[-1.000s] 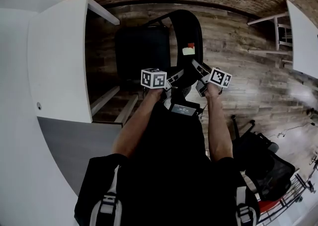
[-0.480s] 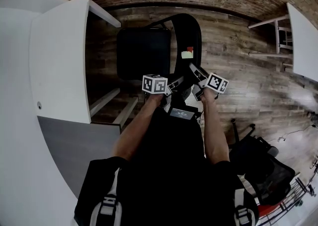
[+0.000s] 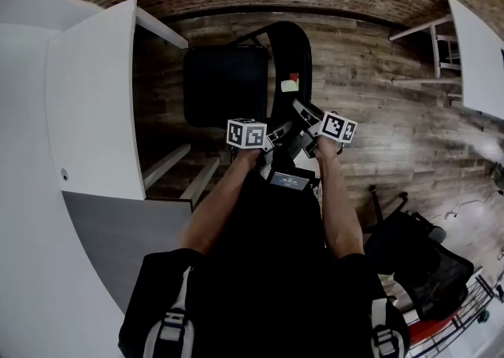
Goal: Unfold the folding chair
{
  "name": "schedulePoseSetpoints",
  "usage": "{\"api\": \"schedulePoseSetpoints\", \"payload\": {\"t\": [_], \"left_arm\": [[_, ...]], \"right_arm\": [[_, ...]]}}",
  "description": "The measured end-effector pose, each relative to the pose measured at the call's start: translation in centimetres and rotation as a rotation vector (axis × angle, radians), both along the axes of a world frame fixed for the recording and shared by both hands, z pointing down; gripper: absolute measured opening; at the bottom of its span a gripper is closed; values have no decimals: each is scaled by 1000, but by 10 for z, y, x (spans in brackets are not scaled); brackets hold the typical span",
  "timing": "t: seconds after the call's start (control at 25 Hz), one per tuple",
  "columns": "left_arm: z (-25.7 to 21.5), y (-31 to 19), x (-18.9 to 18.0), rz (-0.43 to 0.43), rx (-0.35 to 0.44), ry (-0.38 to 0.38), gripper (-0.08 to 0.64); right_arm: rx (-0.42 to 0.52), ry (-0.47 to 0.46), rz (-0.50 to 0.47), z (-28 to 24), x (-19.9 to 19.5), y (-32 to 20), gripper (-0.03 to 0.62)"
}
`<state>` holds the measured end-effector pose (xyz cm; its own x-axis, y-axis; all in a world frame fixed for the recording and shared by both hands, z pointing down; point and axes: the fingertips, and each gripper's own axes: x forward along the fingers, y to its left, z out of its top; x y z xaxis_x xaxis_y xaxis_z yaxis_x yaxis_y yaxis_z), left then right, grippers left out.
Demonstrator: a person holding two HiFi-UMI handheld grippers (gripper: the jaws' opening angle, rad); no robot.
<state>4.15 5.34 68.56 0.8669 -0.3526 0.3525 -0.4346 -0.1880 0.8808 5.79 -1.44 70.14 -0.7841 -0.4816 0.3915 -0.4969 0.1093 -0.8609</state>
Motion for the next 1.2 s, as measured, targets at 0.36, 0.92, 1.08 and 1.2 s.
{"api": "schedulePoseSetpoints", "payload": {"t": [0.36,0.92,1.08,1.2], "left_arm": [[1,3,1,6,-3,-6,94],[2,13,6,58,-10,-5,94],[4,20,10,90,-6,-11,94],[6,21,12,86,-10,16,94]], "right_arm": [[4,18,-62,-4,-20,0,109],[30,31,18,-7,-10,14,112],[29,35,56,-5,-3,21,112],[25,33,67,-3,3,19,112]]}}
